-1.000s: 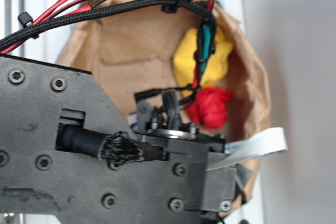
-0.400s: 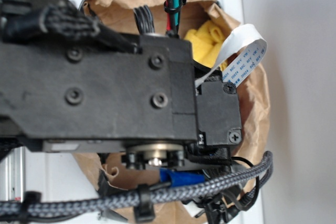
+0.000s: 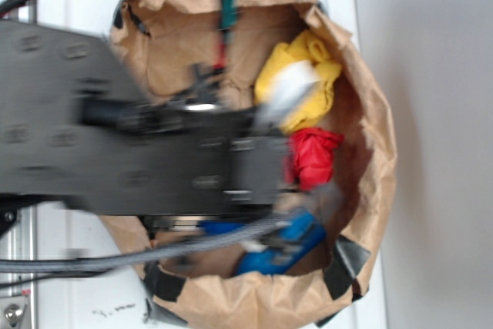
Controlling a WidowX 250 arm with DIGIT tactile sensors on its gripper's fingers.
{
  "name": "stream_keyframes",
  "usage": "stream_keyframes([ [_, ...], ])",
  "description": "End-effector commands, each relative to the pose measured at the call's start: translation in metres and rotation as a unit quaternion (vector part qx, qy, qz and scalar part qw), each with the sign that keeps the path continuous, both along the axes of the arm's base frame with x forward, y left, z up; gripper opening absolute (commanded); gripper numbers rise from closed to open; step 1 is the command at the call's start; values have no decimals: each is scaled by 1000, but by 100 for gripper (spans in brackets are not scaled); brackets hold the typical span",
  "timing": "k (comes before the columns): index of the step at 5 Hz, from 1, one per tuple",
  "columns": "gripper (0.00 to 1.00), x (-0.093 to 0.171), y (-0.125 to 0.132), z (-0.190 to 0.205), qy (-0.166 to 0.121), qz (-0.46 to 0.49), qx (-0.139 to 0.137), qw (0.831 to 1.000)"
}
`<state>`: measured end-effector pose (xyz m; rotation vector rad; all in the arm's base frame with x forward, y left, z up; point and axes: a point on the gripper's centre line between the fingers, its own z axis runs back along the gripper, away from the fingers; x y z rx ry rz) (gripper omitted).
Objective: Grab the blue bottle.
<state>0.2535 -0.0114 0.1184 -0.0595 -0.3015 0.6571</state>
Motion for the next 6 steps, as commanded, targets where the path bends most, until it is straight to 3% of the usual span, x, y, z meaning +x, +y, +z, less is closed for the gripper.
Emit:
stream_keyframes([
  [1,100,-19,-31,10,-8,-29,-19,999],
  [4,100,-19,-31,10,-8,-29,-19,999],
  [6,100,44,-52,1,-33,1,-15,999],
])
